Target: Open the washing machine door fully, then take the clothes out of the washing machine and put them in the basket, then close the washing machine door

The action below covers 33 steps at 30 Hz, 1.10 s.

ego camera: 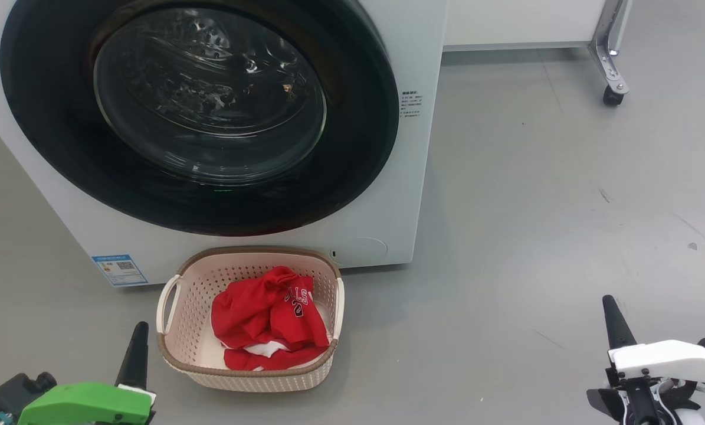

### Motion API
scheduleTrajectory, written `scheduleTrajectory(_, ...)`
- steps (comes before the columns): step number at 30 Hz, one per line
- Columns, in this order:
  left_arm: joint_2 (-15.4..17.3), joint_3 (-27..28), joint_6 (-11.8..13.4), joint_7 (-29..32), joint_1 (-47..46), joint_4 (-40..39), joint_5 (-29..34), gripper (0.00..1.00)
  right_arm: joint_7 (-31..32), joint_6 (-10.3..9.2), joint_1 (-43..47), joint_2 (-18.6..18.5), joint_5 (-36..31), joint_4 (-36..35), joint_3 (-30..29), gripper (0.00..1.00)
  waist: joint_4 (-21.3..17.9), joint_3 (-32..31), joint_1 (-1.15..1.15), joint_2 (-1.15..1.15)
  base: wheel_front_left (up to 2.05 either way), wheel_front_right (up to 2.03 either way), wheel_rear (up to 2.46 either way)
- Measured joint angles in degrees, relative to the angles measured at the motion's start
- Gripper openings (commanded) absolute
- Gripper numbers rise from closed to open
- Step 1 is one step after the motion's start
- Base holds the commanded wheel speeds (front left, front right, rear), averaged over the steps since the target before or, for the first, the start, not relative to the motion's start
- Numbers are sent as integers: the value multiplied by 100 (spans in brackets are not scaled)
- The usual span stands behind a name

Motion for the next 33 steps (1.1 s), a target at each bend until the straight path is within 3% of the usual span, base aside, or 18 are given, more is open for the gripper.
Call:
scheduleTrajectory(25, 5, 383, -308, 254, -371, 425, -1878, 0, 424, 181, -327, -52, 1856, 97, -383, 0, -74, -31, 0, 0, 0, 0, 0)
scheduleTrajectory(33, 5, 405, -350, 270, -409, 491, -1946, 0, 434, 183, -401, -62, 1964, 116, -409, 0, -77, -33, 0, 0, 0, 0, 0)
